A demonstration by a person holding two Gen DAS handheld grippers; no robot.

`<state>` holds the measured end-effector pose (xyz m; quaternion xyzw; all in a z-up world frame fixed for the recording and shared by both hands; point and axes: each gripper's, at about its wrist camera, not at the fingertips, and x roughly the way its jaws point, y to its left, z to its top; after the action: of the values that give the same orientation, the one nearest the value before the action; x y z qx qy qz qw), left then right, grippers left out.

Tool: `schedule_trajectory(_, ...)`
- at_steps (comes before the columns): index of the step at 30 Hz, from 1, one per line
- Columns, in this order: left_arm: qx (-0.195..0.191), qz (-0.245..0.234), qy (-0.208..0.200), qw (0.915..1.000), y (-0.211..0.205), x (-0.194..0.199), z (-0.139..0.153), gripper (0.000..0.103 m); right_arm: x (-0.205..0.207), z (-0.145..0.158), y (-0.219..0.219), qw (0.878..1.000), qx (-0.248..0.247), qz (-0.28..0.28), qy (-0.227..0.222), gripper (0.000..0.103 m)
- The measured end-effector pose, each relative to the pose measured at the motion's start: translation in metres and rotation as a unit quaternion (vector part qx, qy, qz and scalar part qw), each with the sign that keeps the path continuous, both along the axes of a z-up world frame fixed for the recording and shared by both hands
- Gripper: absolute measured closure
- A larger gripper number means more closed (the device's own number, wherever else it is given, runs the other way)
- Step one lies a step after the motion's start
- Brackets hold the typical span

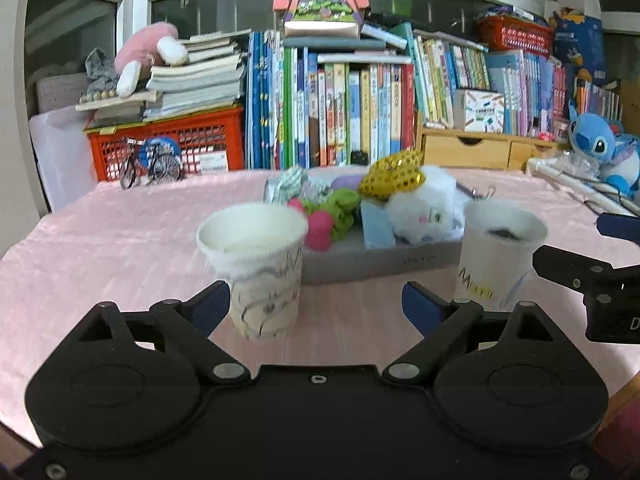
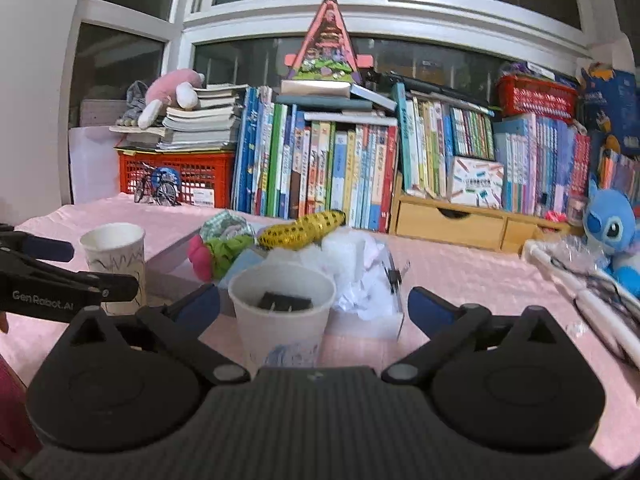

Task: Organize soft objects

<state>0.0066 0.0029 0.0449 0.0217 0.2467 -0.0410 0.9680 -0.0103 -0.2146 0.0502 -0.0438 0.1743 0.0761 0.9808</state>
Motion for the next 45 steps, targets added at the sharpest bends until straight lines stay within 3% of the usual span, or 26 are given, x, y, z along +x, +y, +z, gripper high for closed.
schedule_trajectory(20,-0.026,0.022,0.051,0.9981,0.005,0.006,-0.054,0.01,-0.001,-0.062,0.006,0.998,0.005,-0.024,0.054,0.0)
schedule_trajectory(39,-0.006,0.018,0.043,0.9989,-0.002,0.012,-0.062,0.003,0.004,-0.075,0.008,0.997,-0.014,-0.028,0.072,0.0)
schedule_trajectory(45,-0.004,0.016,0.048,0.9987,-0.003,0.014,-0.062,0.0,0.01,-0.074,0.001,0.995,0.013,-0.025,0.097,0.0)
